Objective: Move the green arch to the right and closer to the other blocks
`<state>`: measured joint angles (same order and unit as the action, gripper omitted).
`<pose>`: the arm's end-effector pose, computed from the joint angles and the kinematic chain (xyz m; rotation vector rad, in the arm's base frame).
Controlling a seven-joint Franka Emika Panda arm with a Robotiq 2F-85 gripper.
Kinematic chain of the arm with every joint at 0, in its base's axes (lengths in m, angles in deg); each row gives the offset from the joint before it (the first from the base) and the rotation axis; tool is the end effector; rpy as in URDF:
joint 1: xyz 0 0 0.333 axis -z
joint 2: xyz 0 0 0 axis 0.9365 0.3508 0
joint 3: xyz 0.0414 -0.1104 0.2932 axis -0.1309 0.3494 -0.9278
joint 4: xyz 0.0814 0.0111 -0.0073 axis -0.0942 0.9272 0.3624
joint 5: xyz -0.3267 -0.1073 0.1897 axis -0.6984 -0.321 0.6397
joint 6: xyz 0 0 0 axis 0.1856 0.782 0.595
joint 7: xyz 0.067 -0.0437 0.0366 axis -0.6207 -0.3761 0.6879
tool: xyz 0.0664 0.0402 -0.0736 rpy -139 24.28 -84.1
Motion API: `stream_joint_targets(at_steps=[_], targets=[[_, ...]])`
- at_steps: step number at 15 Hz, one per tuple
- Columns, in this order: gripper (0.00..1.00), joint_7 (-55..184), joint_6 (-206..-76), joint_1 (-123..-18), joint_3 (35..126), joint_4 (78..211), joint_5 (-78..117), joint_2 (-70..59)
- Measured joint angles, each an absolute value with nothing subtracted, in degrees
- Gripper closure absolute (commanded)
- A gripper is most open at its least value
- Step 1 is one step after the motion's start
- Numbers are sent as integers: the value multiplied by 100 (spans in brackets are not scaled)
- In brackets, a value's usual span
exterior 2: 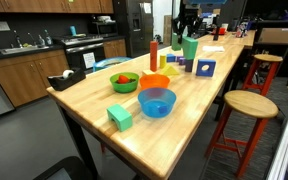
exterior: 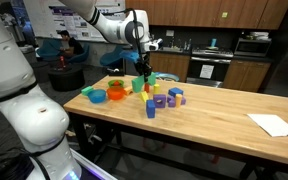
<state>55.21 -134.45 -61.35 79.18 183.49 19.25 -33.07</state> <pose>0.4857 -0.0968 0.4435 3.0352 -0.6268 0.2210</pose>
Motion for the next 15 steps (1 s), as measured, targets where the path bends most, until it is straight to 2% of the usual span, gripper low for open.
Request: stream_joint_targets(at_steps=[15], targets=[[84, 5590, -13250, -6132, 8265, 17544, 1925, -2544]])
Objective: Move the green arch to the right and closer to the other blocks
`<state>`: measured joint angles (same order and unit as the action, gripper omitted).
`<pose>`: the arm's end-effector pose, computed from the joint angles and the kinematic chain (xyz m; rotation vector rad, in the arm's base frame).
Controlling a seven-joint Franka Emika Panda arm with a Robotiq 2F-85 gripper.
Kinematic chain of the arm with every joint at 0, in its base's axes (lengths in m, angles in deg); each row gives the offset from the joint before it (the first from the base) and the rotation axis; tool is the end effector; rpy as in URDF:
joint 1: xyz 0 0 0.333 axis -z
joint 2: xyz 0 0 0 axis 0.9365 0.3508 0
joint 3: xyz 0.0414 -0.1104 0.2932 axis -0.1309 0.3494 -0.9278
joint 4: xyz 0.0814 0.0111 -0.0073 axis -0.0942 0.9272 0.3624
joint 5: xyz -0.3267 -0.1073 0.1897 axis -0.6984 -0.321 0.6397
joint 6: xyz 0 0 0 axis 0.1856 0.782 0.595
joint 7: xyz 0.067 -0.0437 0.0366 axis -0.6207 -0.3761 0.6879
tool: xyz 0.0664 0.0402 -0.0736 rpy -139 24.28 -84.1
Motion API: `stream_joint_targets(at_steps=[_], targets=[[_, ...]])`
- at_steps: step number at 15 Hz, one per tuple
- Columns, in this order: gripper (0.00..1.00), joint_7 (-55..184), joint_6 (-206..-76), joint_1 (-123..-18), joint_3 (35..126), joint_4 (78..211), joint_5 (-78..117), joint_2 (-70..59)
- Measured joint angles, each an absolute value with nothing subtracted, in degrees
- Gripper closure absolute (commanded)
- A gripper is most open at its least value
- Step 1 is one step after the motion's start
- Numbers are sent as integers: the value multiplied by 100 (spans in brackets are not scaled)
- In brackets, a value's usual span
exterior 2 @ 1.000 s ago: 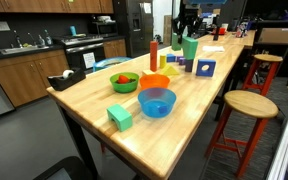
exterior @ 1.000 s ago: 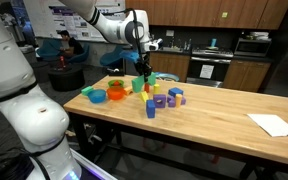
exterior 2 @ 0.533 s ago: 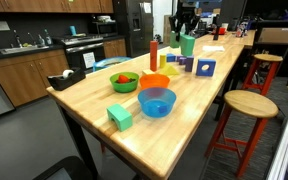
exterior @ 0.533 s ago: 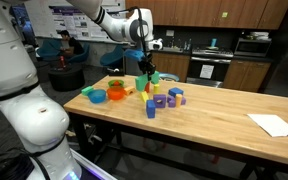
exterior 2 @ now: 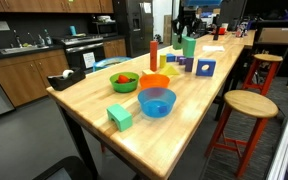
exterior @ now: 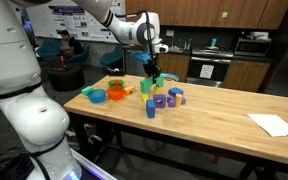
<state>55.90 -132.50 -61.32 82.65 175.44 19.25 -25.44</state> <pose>0.5190 -0.1369 0.4379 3.0127 -0.7020 0.1767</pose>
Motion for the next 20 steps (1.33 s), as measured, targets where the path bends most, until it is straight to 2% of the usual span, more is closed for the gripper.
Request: stream_joint_targets(at_steps=[20], targets=[[84, 5780, -13279, -6170, 8315, 17160, 1928, -1423]])
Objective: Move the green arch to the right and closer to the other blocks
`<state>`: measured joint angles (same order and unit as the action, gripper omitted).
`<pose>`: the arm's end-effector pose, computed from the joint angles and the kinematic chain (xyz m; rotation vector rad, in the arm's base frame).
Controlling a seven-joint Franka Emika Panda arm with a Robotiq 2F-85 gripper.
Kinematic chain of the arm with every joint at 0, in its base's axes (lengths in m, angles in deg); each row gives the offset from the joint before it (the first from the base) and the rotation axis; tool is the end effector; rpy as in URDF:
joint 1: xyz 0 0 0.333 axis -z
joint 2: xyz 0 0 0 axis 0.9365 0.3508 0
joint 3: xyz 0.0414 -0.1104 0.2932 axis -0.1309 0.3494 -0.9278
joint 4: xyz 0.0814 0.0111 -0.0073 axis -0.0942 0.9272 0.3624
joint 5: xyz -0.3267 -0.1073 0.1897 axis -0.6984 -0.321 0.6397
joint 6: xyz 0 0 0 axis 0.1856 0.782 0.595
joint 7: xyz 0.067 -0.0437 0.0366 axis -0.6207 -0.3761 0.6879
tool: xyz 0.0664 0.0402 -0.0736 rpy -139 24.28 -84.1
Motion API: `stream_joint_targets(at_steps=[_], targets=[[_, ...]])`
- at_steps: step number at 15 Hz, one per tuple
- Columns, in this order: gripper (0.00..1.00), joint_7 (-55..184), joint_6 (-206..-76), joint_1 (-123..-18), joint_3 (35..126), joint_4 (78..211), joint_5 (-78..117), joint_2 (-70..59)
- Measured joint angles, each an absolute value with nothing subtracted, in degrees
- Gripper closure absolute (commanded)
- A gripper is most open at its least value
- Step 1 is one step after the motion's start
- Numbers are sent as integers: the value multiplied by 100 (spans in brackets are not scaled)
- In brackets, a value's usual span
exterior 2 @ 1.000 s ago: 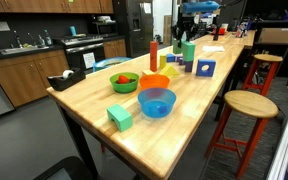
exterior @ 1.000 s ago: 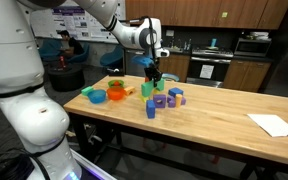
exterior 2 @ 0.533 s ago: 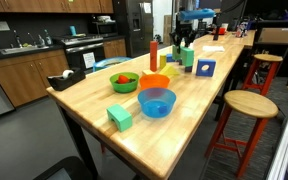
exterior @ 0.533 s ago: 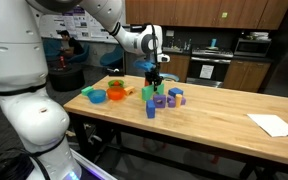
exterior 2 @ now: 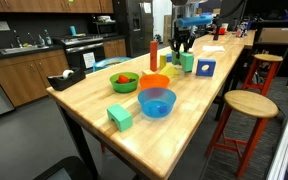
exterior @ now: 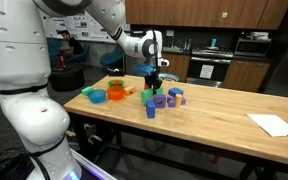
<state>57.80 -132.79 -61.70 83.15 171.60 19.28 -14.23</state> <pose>0.5482 -0.1439 0.3618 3.0109 -0.6461 -0.0150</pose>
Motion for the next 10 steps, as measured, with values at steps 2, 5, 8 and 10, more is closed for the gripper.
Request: stream_joint_targets(at_steps=[2, 5, 8, 10], targets=[[84, 5780, -13293, -6186, 8314, 17149, 1928, -1356], [84, 5780, -13315, -6202, 8313, 17138, 1928, -1284], [84, 5780, -13350, -6212, 8313, 17138, 1928, -1247], [34, 5780, -13377, -6212, 8314, 17138, 1928, -1227]])
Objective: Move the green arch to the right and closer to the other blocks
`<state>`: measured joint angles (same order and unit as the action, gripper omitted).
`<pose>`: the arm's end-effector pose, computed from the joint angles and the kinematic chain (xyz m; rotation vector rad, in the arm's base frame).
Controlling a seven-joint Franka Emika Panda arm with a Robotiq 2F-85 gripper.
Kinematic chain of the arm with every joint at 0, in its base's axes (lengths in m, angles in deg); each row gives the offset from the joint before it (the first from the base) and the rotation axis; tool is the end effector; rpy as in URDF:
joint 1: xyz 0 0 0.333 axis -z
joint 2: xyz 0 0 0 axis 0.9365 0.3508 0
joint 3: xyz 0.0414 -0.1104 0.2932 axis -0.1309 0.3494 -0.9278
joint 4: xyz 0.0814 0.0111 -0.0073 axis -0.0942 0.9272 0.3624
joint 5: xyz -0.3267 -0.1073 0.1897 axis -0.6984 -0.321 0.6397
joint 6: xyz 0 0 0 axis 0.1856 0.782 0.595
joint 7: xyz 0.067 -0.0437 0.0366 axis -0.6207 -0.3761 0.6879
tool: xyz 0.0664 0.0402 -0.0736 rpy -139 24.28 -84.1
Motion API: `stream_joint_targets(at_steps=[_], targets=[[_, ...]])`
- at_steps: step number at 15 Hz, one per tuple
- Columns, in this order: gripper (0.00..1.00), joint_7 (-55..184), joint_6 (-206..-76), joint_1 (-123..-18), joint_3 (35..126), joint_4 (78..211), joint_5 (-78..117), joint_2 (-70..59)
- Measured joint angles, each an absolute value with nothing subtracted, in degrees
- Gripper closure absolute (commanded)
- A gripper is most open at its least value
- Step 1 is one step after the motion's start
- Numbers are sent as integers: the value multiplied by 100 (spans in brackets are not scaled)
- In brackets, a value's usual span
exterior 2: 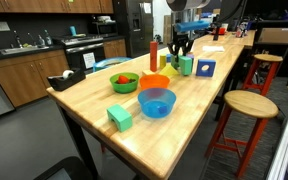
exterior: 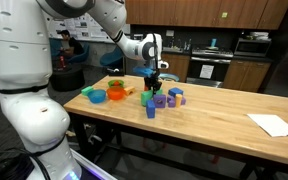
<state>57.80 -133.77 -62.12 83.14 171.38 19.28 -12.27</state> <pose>0.5529 -0.1404 0.3457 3.0108 -0.6318 -0.0348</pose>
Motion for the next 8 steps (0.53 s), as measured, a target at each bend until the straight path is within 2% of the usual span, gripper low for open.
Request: stream_joint_targets(at_steps=[2, 6, 8], targets=[[29, 5780, -13398, -6212, 8314, 17139, 1928, -1215], [5, 5781, -13414, -6212, 8314, 17139, 1935, -1215], [0, 5781, -13427, -6212, 8314, 17139, 1938, -1215]])
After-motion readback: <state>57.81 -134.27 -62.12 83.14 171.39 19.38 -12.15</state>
